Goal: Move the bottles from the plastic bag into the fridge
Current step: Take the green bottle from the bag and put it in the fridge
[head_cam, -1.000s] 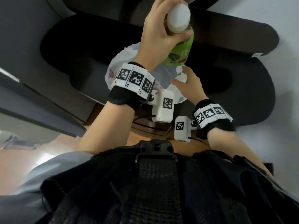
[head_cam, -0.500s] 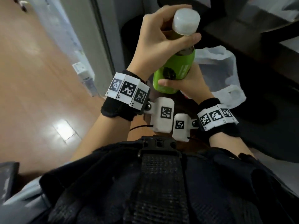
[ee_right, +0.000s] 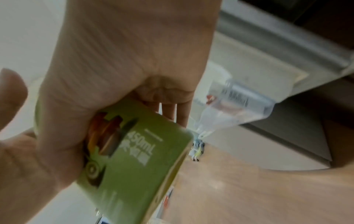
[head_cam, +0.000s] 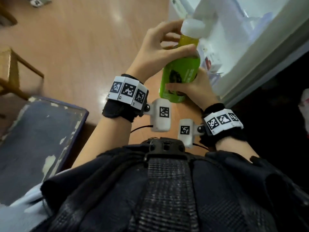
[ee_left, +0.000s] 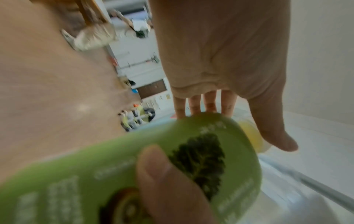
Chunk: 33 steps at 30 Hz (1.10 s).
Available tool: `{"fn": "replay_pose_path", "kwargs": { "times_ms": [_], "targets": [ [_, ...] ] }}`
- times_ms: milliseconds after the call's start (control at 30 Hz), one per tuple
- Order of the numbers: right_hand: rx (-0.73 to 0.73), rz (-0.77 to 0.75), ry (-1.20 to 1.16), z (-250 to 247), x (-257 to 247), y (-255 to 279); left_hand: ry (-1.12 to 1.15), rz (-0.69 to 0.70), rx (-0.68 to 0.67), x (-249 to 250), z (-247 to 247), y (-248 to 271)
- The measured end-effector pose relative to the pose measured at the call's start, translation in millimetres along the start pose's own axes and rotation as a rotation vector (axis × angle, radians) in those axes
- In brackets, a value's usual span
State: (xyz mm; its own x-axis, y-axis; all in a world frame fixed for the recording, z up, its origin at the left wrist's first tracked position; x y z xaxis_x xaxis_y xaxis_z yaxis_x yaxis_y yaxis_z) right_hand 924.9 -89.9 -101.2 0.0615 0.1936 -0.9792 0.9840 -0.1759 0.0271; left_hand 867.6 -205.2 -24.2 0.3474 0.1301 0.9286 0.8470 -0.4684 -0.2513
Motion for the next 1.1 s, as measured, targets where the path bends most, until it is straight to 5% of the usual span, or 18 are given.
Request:
{"fn": "replay_pose_path", "kwargs": {
  "times_ms": [167, 333, 700, 1100],
  "targets": [
    [-0.019, -0.031, -0.04, 55.1, -10.0, -66.7, -0.012, -0.209, 0.095, -80.0, -82.2, -9.0],
    [-0.027, -0.031, -0.182, 87.4, -9.6, -157.2, -0.064, -0.317, 0.05, -140.1, -120.0, -57.0],
    [0.105, 0.033, -0.222, 99.7, -20.0, -416.6, -0.09, -0.285, -0.194, -220.9, -169.4, -305.1],
    [0.403, 0.116, -0.139, 54.2, -15.7, -599.7, -0.191, -0.136, -0.367, -277.9, -166.5, -522.9]
  ]
}}
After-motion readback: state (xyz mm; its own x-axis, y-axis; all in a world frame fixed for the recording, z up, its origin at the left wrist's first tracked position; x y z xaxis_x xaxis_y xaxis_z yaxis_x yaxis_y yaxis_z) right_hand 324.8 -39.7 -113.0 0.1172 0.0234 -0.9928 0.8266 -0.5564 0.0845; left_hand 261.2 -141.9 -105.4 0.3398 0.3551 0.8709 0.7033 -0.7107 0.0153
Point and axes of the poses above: each hand's wrist, its own y-axis away from the middle knuckle, its own z-axis out of the palm, x = y × z, the point moved 8 cm from there along -y, towards the middle knuckle, and after that the axes turned 4 degrees about -y, right-handed, at the moved point
